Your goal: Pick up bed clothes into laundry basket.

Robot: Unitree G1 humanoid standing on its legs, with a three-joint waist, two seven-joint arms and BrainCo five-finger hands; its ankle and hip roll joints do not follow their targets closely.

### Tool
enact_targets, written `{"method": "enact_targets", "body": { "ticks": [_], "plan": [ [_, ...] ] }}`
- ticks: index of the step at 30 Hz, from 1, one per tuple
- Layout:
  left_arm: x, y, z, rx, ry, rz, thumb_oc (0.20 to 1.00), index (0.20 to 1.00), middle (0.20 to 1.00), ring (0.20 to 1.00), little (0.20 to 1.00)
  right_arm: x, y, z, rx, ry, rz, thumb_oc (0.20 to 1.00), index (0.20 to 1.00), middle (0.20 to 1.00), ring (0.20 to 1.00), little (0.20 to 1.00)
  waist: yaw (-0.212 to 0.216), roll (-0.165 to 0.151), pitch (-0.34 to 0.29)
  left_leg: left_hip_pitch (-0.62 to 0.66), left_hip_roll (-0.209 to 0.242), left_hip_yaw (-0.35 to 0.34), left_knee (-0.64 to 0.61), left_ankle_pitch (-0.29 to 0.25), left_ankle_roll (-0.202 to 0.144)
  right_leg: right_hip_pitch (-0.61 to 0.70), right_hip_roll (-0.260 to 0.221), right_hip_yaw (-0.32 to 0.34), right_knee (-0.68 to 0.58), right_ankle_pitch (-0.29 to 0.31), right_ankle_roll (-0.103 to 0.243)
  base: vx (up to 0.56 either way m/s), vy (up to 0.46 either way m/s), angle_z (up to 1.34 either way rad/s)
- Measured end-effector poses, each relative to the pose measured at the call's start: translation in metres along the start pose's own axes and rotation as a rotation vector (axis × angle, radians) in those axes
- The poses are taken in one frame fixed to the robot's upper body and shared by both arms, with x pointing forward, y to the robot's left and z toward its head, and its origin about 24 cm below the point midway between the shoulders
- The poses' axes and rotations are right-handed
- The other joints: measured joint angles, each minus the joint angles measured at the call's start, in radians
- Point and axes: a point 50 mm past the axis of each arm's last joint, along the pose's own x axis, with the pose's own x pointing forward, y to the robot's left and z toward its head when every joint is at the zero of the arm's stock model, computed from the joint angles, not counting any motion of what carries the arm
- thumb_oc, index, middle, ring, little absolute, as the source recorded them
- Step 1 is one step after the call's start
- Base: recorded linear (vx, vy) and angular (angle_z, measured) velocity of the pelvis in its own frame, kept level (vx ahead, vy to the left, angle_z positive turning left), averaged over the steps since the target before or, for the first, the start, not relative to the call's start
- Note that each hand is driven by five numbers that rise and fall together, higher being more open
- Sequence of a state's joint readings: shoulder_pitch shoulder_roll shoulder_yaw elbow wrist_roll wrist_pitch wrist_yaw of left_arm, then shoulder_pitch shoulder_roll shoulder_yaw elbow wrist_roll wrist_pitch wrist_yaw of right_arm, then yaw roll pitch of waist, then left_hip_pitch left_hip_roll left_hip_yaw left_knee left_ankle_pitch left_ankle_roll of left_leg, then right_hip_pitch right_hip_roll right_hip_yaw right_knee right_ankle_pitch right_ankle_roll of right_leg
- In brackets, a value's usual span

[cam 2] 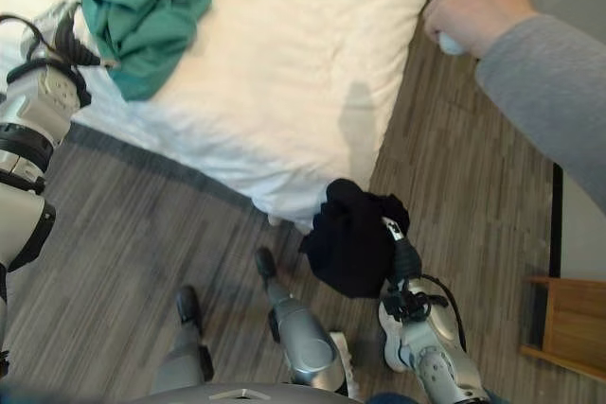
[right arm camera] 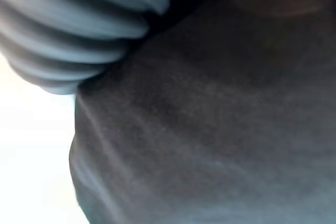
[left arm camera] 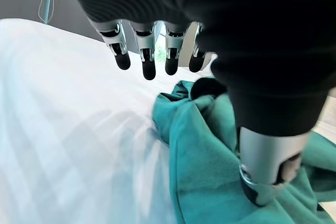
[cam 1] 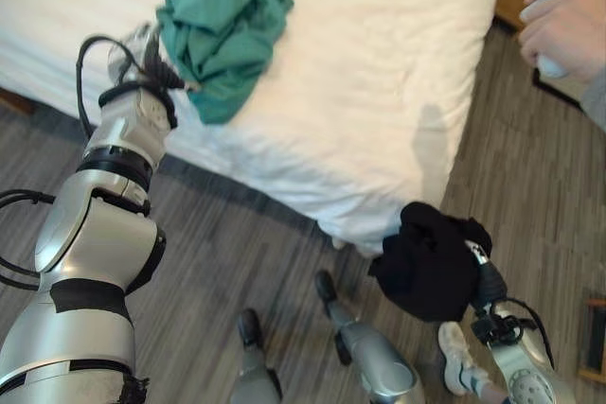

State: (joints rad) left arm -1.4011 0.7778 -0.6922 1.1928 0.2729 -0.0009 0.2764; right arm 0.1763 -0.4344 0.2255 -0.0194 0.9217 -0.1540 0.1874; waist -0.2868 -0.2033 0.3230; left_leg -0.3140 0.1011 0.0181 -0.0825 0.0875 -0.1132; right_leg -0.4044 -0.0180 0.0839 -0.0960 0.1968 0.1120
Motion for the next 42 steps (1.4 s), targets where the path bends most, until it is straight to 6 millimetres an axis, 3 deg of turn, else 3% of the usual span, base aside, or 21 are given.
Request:
{"method": "enact_targets", "body": {
  "ticks": [4,7,11,13,19,20,21,23,29,37,41,42],
  "plan": [
    [0.006,0.020,0.009,-0.026,-0.027,0.055,1.000,1.000,1.000,1.000,1.000,-0.001,0.004,-0.004,0.006,0.013,0.025,0.200,0.200,0.200,0.200,0.200,-0.009,-0.010,0.037,-0.032,0.010,-0.007,0.010,0.003,-0.005,-0.022,0.013,-0.012,0.000,0.001,0.000,0.00,-0.056,0.04],
    [0.013,0.048,0.022,-0.060,-0.065,0.140,1.000,1.000,1.000,1.000,1.000,0.004,0.007,-0.002,0.002,0.006,0.044,0.200,0.200,0.200,0.200,0.200,-0.007,-0.014,0.067,-0.075,0.017,-0.017,0.022,0.002,-0.008,-0.055,0.015,-0.023,-0.001,0.004,-0.003,0.03,-0.038,0.06],
    [0.014,0.054,0.023,-0.079,-0.073,0.151,1.000,1.000,1.000,1.000,1.000,0.010,0.011,0.005,-0.008,-0.018,0.070,0.200,0.200,0.200,0.200,0.200,-0.006,-0.013,0.068,-0.085,0.022,-0.014,0.025,0.002,-0.009,-0.065,0.021,-0.025,-0.001,0.001,-0.002,0.00,-0.018,0.02],
    [0.017,0.072,0.035,-0.065,-0.109,0.191,1.000,1.000,1.000,1.000,1.000,0.009,0.009,0.006,-0.023,-0.018,0.071,0.200,0.200,0.200,0.200,0.200,-0.007,-0.012,0.068,-0.135,0.021,-0.026,0.045,-0.001,-0.014,-0.100,0.023,-0.031,0.000,0.001,-0.003,-0.01,-0.053,0.10],
    [0.017,0.079,0.045,-0.130,-0.143,0.242,1.000,1.000,1.000,1.000,1.000,0.009,0.007,0.006,-0.025,-0.023,0.062,0.200,0.200,0.200,0.200,0.200,-0.004,-0.004,0.073,-0.204,0.020,-0.040,0.069,0.003,-0.016,-0.156,0.019,-0.045,0.009,0.007,-0.012,0.00,-0.017,0.05],
    [0.017,0.077,0.048,-0.138,-0.152,0.235,1.000,1.000,1.000,1.000,1.000,0.009,0.008,0.006,-0.026,-0.024,0.064,0.200,0.200,0.200,0.200,0.200,-0.004,-0.004,0.073,-0.204,0.019,-0.041,0.069,0.003,-0.016,-0.156,0.020,-0.047,0.009,0.007,-0.011,0.00,0.000,0.00],
    [0.017,0.076,0.049,-0.144,-0.154,0.232,0.624,0.624,0.624,0.624,0.624,0.009,0.008,0.007,-0.026,-0.025,0.065,0.200,0.200,0.200,0.200,0.200,-0.004,-0.004,0.073,-0.205,0.018,-0.042,0.069,0.003,-0.015,-0.157,0.022,-0.047,0.009,0.006,-0.009,0.00,-0.019,0.04],
    [0.017,0.071,0.053,-0.172,-0.165,0.217,0.200,0.200,0.200,0.200,0.200,0.009,0.008,0.006,-0.026,-0.023,0.068,0.200,0.200,0.200,0.200,0.200,-0.004,-0.004,0.073,-0.204,0.016,-0.044,0.068,0.003,-0.015,-0.156,0.020,-0.048,0.010,0.005,-0.008,0.00,-0.005,0.02],
    [0.011,0.062,0.068,-0.222,-0.245,0.205,0.200,0.200,0.200,0.200,0.200,0.010,0.008,0.006,-0.033,-0.016,0.076,0.200,0.200,0.200,0.200,0.200,0.003,-0.004,0.071,-0.196,0.009,-0.050,0.068,0.005,-0.013,-0.150,0.013,-0.050,0.020,0.007,-0.011,-0.01,-0.002,0.02],
    [-0.004,0.014,0.100,-0.389,-0.330,0.063,0.200,0.200,0.200,0.200,0.200,0.015,0.007,0.004,-0.041,-0.003,0.080,0.200,0.200,0.200,0.200,0.200,0.018,-0.003,0.067,-0.143,-0.003,-0.047,0.065,0.005,-0.012,-0.101,0.001,-0.047,0.021,0.005,-0.009,0.00,0.000,0.00],
    [-0.033,-0.033,0.113,-0.706,-0.360,-0.083,0.200,0.200,0.200,0.200,0.200,0.018,0.002,0.001,-0.053,0.011,0.059,0.200,0.200,0.200,0.200,0.200,0.042,0.002,0.064,-0.084,-0.005,-0.027,0.048,0.006,-0.009,-0.060,-0.003,-0.028,0.026,0.003,-0.006,0.00,0.019,-0.11],
    [-0.052,-0.052,0.114,-0.893,-0.345,-0.129,0.200,0.200,0.200,0.200,0.200,0.019,0.002,0.002,-0.057,0.005,0.056,0.200,0.200,0.200,0.200,0.200,0.046,0.014,0.057,-0.073,-0.005,-0.029,0.047,0.006,-0.008,-0.050,-0.006,-0.028,0.028,0.001,-0.004,0.05,0.058,-0.05]
  ]
}}
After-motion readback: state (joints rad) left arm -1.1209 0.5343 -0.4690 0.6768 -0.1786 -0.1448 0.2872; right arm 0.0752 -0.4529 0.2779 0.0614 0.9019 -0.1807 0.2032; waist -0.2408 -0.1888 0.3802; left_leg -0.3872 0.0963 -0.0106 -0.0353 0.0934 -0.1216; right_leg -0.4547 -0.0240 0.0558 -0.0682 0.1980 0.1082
